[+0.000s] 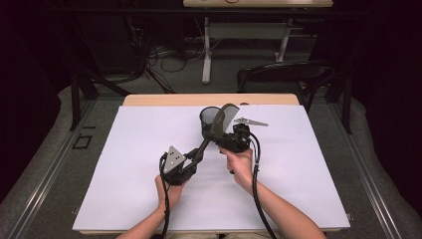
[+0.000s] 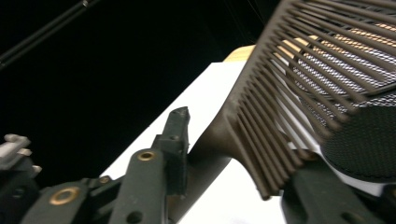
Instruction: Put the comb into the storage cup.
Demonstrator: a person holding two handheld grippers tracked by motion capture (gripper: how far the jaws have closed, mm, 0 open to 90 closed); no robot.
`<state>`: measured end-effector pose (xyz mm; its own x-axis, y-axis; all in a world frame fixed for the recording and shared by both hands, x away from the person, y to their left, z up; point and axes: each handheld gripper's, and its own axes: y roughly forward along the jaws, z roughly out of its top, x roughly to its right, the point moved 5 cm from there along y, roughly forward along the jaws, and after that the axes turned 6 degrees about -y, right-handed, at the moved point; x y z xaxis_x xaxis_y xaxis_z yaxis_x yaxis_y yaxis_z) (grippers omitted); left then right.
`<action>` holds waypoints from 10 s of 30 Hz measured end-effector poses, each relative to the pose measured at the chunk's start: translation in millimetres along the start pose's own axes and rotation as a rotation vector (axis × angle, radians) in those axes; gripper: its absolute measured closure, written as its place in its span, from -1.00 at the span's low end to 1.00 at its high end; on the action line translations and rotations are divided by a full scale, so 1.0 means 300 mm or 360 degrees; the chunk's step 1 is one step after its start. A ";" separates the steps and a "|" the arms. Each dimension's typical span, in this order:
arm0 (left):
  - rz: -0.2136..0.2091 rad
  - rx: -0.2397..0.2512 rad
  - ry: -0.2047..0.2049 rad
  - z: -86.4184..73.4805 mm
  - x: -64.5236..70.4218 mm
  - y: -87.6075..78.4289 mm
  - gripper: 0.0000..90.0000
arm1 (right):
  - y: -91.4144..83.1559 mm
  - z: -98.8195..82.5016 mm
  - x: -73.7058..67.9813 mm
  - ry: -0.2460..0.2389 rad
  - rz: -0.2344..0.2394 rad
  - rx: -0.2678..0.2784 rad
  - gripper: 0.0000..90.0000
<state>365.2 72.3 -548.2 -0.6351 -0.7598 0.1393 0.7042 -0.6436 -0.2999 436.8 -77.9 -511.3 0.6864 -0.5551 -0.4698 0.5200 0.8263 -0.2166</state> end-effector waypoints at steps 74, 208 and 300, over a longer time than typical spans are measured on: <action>0.0091 -0.0314 0.0115 -0.041 -0.158 -0.138 -1.00 | -0.215 0.105 0.003 -0.0730 -0.0346 -0.0077 0.62; 0.0138 -0.0271 0.0111 -0.017 -0.186 -0.166 -1.00 | 0.004 0.427 0.021 -0.0885 -0.0470 0.0084 0.63; 0.0132 -0.0269 0.0117 -0.016 -0.188 -0.168 -0.99 | 0.181 0.284 0.140 -0.0949 -0.0536 -0.0126 0.62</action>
<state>364.0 147.9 -545.4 -0.6031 -0.7967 0.0400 0.6957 -0.5498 -0.4623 537.1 -64.4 -469.7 0.6680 -0.7220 0.1803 0.7310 0.5912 -0.3408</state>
